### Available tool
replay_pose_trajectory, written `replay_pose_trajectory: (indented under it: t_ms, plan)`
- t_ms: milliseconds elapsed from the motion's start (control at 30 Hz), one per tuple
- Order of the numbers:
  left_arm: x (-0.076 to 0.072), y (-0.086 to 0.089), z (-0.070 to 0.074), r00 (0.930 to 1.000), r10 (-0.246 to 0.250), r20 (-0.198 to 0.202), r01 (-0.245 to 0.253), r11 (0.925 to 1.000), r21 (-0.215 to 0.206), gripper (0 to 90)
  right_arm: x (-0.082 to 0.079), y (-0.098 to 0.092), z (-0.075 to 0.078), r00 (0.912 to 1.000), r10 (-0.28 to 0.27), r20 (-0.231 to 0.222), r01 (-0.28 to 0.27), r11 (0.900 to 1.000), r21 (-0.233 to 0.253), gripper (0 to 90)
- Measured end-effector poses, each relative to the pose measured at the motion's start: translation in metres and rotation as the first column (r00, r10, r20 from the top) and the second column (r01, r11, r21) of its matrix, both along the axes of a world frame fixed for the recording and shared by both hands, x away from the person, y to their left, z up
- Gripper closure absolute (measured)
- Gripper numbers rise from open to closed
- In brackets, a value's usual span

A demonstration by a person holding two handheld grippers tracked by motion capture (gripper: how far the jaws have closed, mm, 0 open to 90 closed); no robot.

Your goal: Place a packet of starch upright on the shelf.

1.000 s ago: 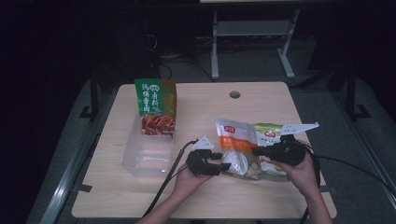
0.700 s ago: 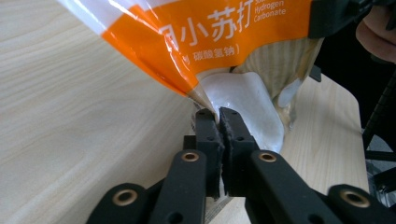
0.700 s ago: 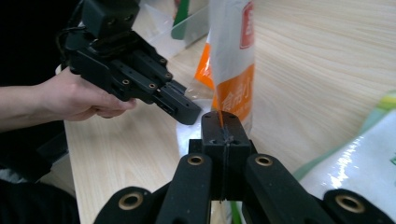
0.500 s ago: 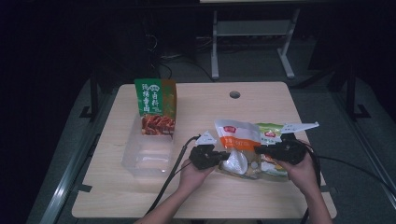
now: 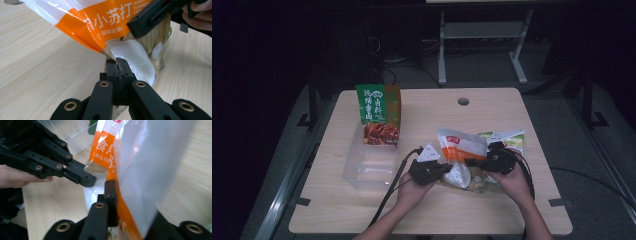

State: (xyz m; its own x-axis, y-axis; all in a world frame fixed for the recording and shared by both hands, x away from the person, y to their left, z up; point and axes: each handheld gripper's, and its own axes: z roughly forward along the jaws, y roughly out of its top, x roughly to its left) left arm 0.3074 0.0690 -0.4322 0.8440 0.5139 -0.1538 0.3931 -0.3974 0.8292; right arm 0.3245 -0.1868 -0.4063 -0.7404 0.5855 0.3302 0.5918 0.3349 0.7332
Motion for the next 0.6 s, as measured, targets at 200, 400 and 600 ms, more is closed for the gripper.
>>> replay_pose_trajectory:
  t_ms: [200,400,600]
  plan:
    - [-0.005,0.015,0.001,0.9998,0.008,-0.018,-0.008,1.0,0.001,73.2,-0.005,0.002,0.004,0.9996,0.006,0.029,-0.007,1.0,0.011,89.8]
    - [-0.025,0.028,0.008,0.9995,0.005,0.032,-0.006,0.9998,0.02,56.7,-0.01,0.007,0.011,0.9984,0.013,0.054,-0.013,1.0,0.004,89.9]
    - [-0.047,0.042,0.014,0.9986,-0.016,0.05,0.015,0.9996,0.023,46.7,-0.012,0.011,0.022,0.9962,0.004,0.087,-0.005,1.0,0.004,90.0]
